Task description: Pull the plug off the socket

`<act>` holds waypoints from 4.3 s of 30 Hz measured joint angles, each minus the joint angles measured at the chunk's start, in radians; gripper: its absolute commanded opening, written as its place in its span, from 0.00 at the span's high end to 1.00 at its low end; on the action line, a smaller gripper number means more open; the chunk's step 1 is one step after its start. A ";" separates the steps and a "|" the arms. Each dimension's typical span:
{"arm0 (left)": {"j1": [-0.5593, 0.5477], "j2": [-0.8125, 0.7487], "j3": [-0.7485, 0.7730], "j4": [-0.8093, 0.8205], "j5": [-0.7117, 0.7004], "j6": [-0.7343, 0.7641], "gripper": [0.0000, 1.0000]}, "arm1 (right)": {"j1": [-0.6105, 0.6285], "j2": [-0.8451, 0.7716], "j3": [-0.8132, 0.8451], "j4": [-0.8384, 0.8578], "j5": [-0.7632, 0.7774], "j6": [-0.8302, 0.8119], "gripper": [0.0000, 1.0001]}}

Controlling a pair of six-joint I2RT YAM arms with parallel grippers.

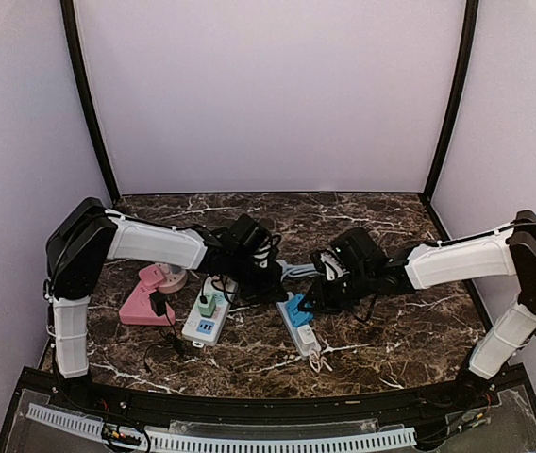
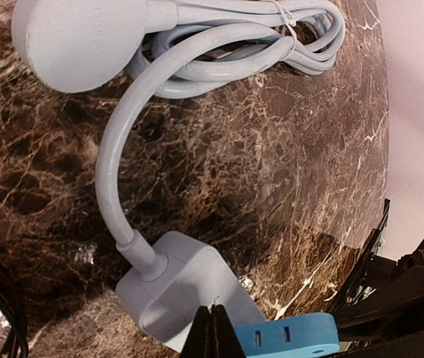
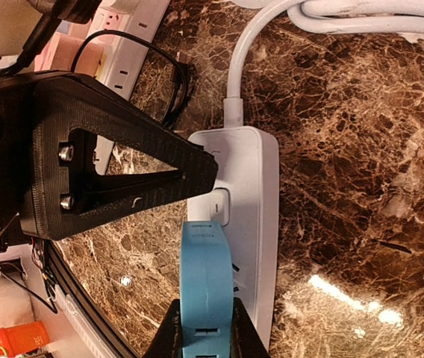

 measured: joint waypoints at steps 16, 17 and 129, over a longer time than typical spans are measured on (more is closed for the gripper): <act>-0.009 0.048 0.105 -0.137 -0.055 0.045 1.00 | -0.002 0.002 0.005 0.002 -0.008 0.045 1.00; -0.009 0.048 0.106 -0.141 -0.057 0.046 1.00 | -0.005 0.003 0.004 0.005 -0.015 0.053 1.00; -0.081 -0.019 0.314 -0.383 -0.193 0.183 1.00 | -0.883 0.148 0.015 0.132 -0.338 -0.037 1.00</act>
